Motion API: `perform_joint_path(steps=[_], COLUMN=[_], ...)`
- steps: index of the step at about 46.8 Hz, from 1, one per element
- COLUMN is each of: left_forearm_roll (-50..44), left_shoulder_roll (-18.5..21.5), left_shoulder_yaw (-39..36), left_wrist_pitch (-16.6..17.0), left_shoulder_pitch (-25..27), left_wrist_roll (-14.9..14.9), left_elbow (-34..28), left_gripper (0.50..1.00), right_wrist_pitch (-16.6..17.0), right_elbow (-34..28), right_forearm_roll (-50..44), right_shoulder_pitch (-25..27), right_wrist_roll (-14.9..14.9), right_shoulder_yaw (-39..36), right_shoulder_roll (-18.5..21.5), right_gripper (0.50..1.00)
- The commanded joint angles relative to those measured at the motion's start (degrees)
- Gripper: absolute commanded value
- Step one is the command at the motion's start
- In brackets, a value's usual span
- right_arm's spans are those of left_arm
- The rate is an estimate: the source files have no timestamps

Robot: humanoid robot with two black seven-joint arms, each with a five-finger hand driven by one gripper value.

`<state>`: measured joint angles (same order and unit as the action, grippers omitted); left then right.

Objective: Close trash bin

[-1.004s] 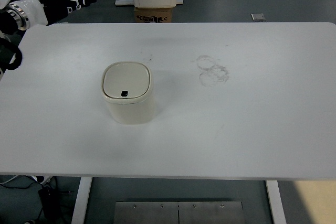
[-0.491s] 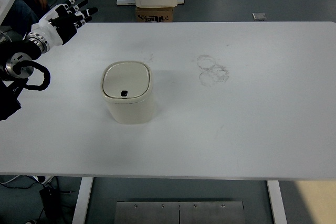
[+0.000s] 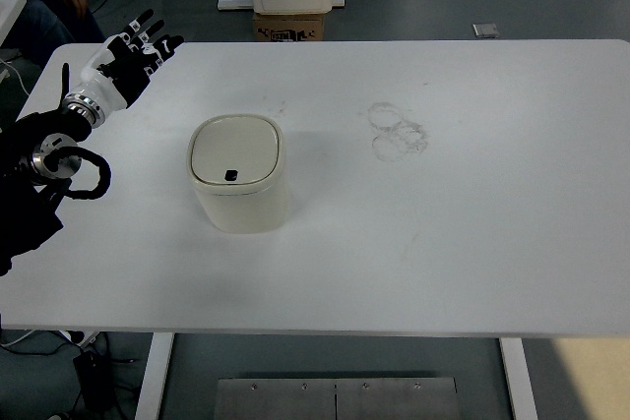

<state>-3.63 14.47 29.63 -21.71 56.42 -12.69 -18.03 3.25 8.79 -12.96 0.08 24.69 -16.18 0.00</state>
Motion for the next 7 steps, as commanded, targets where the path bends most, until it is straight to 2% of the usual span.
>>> perform_joint_path(steps=[1, 7], left_forearm_roll=[0.11, 0.55], left_shoulder_roll=[-0.75, -1.19], left_shoulder_yaw=[-0.02, -0.10], left_wrist_pitch=[0.26, 0.35], left_shoulder_pitch=[0.00, 0.00], left_wrist_roll=[-0.50, -0.50], left_elbow=[0.01, 0.01], left_gripper=[1.000, 1.000], right_wrist_pitch=[0.00, 0.00], right_elbow=[0.00, 0.00], right_forearm_roll=[-0.05, -0.05], right_shoulder_pitch=[-0.08, -0.17], right_wrist_roll=[0.01, 0.18], right_shoulder_yaw=[0.01, 0.01], right_shoulder_roll=[0.00, 0.00], right_gripper=[0.991, 0.991])
